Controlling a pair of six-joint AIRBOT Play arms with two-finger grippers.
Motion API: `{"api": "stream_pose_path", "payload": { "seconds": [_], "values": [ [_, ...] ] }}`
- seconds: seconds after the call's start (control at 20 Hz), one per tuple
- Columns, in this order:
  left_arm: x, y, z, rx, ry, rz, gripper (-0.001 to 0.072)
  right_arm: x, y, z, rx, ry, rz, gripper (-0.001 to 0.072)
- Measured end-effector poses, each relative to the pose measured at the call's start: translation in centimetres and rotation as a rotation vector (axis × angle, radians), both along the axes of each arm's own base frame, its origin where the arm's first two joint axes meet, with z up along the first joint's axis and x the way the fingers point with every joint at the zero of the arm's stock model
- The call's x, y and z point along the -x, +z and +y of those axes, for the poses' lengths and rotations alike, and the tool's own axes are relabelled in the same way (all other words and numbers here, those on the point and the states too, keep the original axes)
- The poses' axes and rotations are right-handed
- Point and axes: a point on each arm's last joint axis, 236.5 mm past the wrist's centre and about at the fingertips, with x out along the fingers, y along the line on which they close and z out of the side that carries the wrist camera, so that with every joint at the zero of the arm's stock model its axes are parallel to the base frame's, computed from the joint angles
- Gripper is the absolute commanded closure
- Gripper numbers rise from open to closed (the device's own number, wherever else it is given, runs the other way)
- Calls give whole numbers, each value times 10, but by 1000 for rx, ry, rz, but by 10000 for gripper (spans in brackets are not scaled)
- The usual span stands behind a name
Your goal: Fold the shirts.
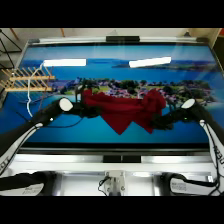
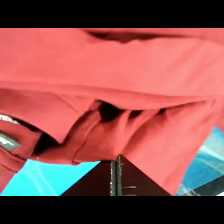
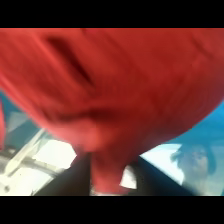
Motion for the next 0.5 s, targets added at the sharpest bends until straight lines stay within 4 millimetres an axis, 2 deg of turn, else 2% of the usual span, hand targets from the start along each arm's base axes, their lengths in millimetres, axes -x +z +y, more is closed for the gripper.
{"api": "stream_pose_path", "payload": {
  "seconds": [0.1, 0.15, 0.25, 0.3, 0.4, 0.45, 0.5],
  "values": [
    [-9, 22, 4, 6, -12, -66, 677, -4, -2, 8, -1, -3, -8, 635],
    [-17, 41, 6, 12, -22, -122, 677, -5, 0, 10, -3, 3, -15, 636],
    [-35, 88, 15, 13, -35, -257, 677, -18, 20, 7, 3, 29, -84, 636],
    [-46, 123, 23, 8, -34, -349, 677, -27, 36, 2, 14, 45, -135, 636],
    [-64, 209, 47, -11, -12, -559, 677, -59, 96, -16, 56, 50, -325, 636],
    [-68, 262, 64, -18, 16, -674, 677, -73, 134, -28, 86, 41, -431, 636],
    [-66, 313, 82, -22, 50, -778, 677, -87, 181, -43, 127, 23, -562, 636]
  ]
}}
